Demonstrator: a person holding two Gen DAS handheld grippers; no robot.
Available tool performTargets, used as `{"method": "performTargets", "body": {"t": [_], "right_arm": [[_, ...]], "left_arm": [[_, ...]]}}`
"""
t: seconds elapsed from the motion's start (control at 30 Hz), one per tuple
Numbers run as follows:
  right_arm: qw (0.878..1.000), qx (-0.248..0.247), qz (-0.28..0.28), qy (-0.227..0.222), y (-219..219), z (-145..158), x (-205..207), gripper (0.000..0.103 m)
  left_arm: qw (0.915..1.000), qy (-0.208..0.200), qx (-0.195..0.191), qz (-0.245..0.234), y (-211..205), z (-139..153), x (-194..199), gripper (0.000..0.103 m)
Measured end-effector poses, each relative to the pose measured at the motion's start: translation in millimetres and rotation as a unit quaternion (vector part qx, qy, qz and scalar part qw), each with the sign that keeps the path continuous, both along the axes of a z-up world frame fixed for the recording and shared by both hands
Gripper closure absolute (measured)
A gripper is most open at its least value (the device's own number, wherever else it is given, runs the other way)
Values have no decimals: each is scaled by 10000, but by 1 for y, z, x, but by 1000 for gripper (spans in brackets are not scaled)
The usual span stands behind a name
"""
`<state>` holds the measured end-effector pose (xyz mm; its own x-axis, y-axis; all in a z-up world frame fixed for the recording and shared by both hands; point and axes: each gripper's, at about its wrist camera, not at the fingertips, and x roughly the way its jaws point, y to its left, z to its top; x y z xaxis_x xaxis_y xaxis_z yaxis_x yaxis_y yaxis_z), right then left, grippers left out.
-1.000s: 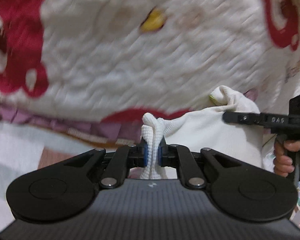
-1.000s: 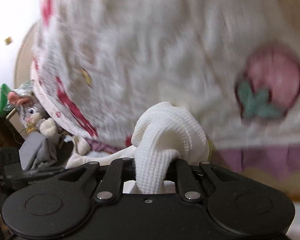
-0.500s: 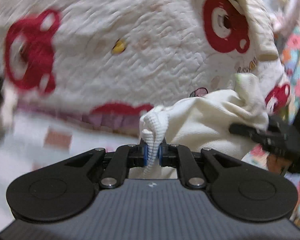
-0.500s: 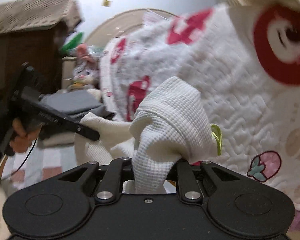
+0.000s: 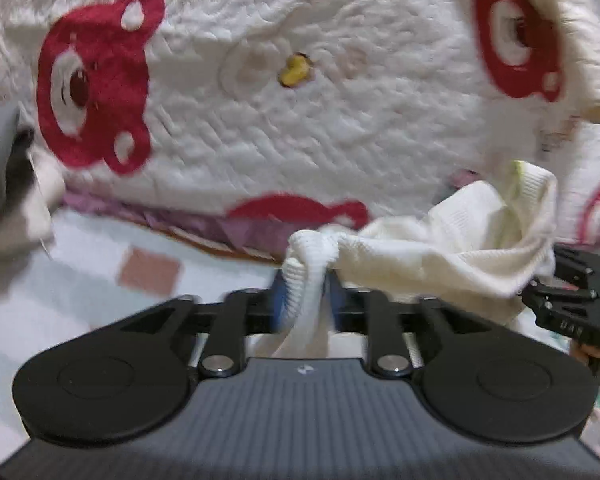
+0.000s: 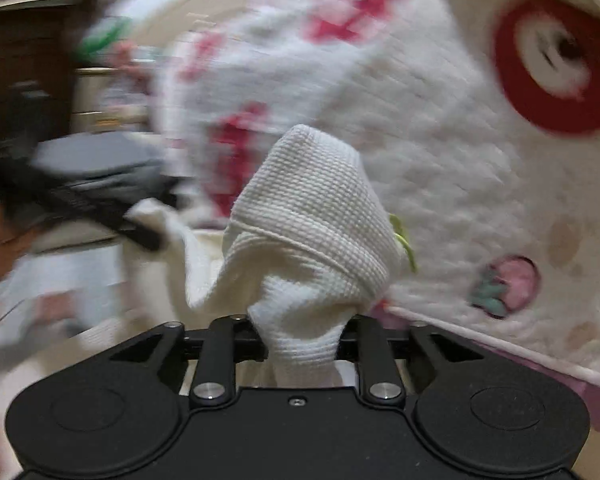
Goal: Fold clothes
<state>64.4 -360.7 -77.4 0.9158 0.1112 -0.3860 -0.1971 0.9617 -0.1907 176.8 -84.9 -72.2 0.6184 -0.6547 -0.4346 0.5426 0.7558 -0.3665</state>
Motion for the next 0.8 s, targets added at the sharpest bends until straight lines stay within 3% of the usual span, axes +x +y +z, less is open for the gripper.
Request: {"method": "performTargets", "body": {"t": [0.03,0.1,0.13,0.2,0.27,0.33,0.4,0.43,0.5,0.53,0.63,0.7,0.8], "right_arm": [[9992,122,-377,103,-10,-1,13,52],[9923,464,-1104,330,-32,-4,34,50],[9843,964,-1384,521,-45,-9,30,49],[9565,2283,-1546,958,-72,-26,8,49],[9161,3507,-1228,1510,-86,-53,-26,49],[8886,4066,-992,1877,-83,-79,-61,49],[8653,4430,-815,2200,-77,-103,-96,49],[8638,4435,-809,2250,-72,-110,-109,49],[8609,4448,-812,2332,-63,-123,-133,48],[8591,4492,-870,2296,-62,-125,-142,48],[8498,4743,-1010,2065,-62,-128,-159,48],[8491,4803,-1018,1949,-59,-126,-163,48],[8670,4480,-891,1991,-49,-121,-158,46]], "left_arm": [[9999,83,-107,-9,3,0,-1,50],[9992,250,-320,-27,10,0,-3,48],[9985,336,-425,-40,13,-1,-4,44],[9953,758,-506,-321,27,-19,-18,43],[9900,1181,-372,-675,43,-41,-34,45],[9818,1489,-296,-1142,57,-59,-50,47],[9658,1711,-486,-1886,71,-69,-69,46],[9539,1723,-516,-2403,76,-71,-81,44],[9462,1424,63,-2904,77,-69,-105,44],[9491,1291,315,-2855,77,-70,-113,44],[9613,1212,507,-2422,80,-77,-119,44],[9671,1328,406,-2131,83,-81,-114,43],[9703,1356,365,-1971,83,-82,-103,41]]}}
